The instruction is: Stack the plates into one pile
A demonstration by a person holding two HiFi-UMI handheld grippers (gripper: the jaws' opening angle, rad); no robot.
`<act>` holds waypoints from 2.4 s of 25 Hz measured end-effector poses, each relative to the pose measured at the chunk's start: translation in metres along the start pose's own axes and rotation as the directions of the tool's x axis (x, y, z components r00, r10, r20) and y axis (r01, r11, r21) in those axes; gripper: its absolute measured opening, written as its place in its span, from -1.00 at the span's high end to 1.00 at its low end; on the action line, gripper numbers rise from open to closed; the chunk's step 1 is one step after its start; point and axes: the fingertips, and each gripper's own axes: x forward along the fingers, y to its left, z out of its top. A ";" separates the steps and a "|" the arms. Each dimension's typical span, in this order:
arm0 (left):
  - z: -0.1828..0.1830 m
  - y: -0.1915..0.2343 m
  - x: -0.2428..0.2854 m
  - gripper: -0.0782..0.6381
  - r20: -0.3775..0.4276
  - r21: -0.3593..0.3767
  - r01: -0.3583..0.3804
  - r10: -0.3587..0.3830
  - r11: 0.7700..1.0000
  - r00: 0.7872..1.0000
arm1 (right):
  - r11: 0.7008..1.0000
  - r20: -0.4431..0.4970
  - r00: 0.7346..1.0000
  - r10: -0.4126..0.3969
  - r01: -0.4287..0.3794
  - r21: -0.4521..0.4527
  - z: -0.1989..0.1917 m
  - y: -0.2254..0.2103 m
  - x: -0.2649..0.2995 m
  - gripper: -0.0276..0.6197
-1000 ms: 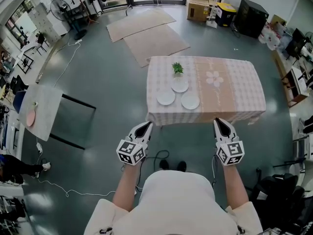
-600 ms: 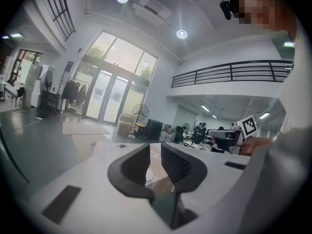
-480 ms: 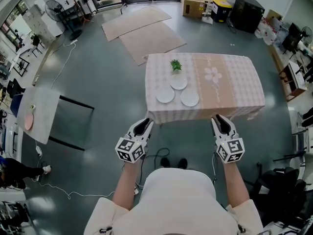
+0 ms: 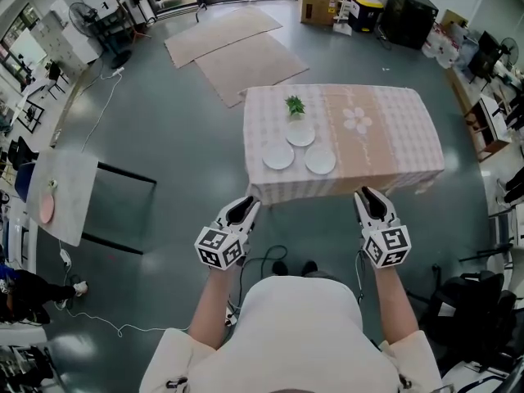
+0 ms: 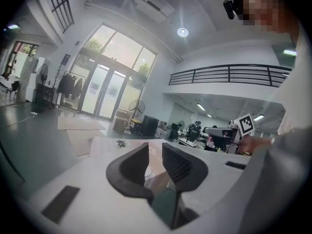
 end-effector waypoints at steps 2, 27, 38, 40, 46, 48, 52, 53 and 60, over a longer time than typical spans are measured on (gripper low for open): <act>0.001 0.003 0.000 0.53 -0.008 0.001 0.010 -0.010 1.000 1.000 | 1.000 -0.005 1.000 -0.006 0.006 0.009 -0.002 0.004 0.002 0.57; 0.004 0.033 0.049 0.54 -0.063 -0.017 0.016 -0.017 1.000 0.998 | 0.997 -0.066 0.998 -0.012 0.016 0.072 -0.025 -0.023 0.052 0.57; 0.016 0.059 0.132 0.54 -0.084 -0.003 -0.002 0.002 1.000 0.996 | 0.995 -0.106 0.992 0.065 -0.056 0.087 -0.029 -0.087 0.139 0.57; 0.020 0.064 0.149 0.54 -0.085 0.004 -0.008 0.008 1.000 0.996 | 0.994 -0.111 0.990 0.084 -0.075 0.083 -0.028 -0.099 0.157 0.57; 0.029 0.075 0.191 0.54 -0.089 -0.006 -0.060 0.059 0.998 0.994 | 0.985 -0.133 0.978 0.159 -0.148 0.087 -0.027 -0.132 0.205 0.57; 0.032 0.076 0.207 0.54 -0.085 -0.003 -0.069 0.068 0.998 0.994 | 0.981 -0.142 0.973 0.182 -0.170 0.091 -0.030 -0.145 0.220 0.57; 0.031 0.082 0.235 0.54 -0.087 -0.006 -0.104 0.103 0.995 0.991 | 0.972 -0.162 0.961 0.225 -0.210 0.103 -0.041 -0.168 0.247 0.57; 0.031 0.084 0.240 0.54 -0.087 -0.009 -0.112 0.111 0.994 0.990 | 0.970 -0.168 0.958 0.234 -0.219 0.105 -0.043 -0.171 0.253 0.57; 0.029 0.084 0.256 0.54 -0.122 -0.028 -0.146 0.141 0.989 0.982 | 0.955 -0.197 0.936 0.290 -0.271 0.120 -0.050 -0.175 0.273 0.57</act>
